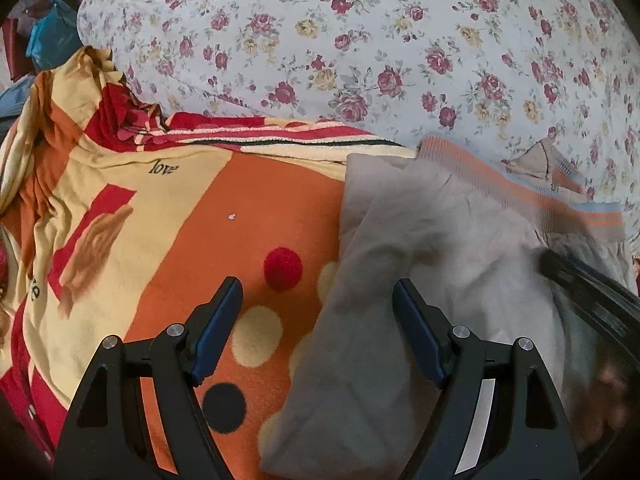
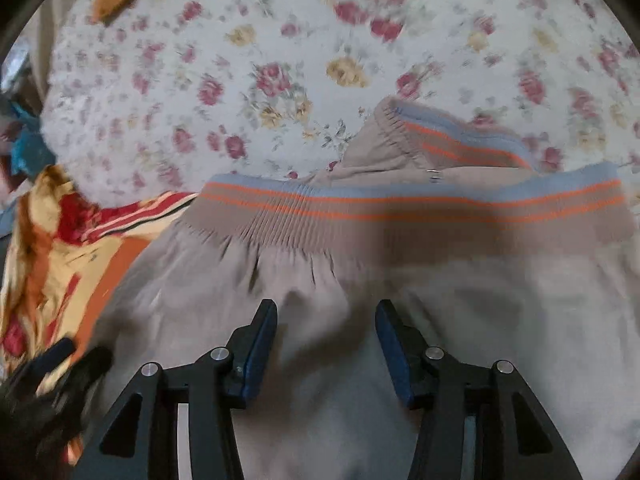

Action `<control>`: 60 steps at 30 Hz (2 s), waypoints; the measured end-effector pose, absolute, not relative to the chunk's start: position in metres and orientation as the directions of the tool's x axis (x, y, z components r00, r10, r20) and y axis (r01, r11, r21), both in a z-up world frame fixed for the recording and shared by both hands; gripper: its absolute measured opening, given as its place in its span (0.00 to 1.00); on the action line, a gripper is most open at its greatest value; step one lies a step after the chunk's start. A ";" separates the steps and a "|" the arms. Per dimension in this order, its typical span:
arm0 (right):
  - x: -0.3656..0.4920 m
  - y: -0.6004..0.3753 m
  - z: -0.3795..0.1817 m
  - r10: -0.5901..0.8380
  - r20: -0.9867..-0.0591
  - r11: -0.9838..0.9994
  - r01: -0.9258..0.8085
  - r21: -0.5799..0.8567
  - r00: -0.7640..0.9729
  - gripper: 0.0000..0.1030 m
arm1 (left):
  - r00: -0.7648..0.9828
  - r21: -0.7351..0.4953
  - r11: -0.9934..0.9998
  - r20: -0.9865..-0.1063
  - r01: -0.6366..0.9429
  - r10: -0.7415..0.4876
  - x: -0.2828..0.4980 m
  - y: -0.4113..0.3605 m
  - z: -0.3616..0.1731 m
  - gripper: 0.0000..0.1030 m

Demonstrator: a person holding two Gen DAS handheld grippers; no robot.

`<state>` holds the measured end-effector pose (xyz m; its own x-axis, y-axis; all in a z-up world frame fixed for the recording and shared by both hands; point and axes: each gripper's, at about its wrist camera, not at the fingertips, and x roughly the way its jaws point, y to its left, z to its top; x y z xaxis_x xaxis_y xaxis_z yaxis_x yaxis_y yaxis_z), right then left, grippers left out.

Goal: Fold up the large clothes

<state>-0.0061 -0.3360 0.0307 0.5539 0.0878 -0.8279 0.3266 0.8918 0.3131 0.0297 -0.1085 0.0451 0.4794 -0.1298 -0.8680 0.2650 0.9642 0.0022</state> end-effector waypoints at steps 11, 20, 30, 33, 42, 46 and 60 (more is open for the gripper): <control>-0.142 -0.420 0.041 -0.226 -0.846 0.851 0.520 0.070 0.482 0.64 | 0.520 0.061 0.961 -0.849 0.270 -0.092 0.023 -0.113 0.034 0.76; -0.152 -0.416 0.044 -0.208 -0.855 0.872 0.486 0.059 0.475 0.72 | 0.526 0.052 0.965 -0.845 0.258 -0.095 0.021 -0.103 0.029 0.78; -0.168 -0.340 0.051 -0.101 -0.838 0.943 0.320 0.092 0.537 0.72 | 0.345 -0.181 0.958 -0.905 0.224 -0.251 0.009 -0.065 0.054 0.78; -0.162 -0.338 0.030 -0.082 -0.876 0.938 0.335 0.094 0.476 0.72 | 0.319 -0.239 0.949 -0.901 0.205 -0.296 -0.003 -0.051 0.060 0.78; -0.189 -0.333 0.065 -0.072 -0.825 0.921 0.355 0.161 0.560 0.73 | 0.357 -0.203 0.964 -0.899 0.173 -0.253 -0.007 -0.052 0.049 0.78; -0.186 -0.333 0.059 -0.085 -0.825 0.916 0.369 0.155 0.558 0.73 | 0.378 -0.191 0.967 -0.893 0.171 -0.243 -0.002 -0.052 0.050 0.78; -0.150 -0.344 0.040 -0.053 -0.829 0.873 0.429 0.233 0.557 0.73 | 0.361 -0.171 0.969 -0.904 0.179 -0.227 0.012 -0.064 0.039 0.78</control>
<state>-0.1500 -0.3444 0.0395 0.5572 -0.0529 -0.8287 0.4293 0.8726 0.2329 0.0117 -0.0638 0.0386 0.3614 -0.2267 -0.9044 0.1794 0.9688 -0.1711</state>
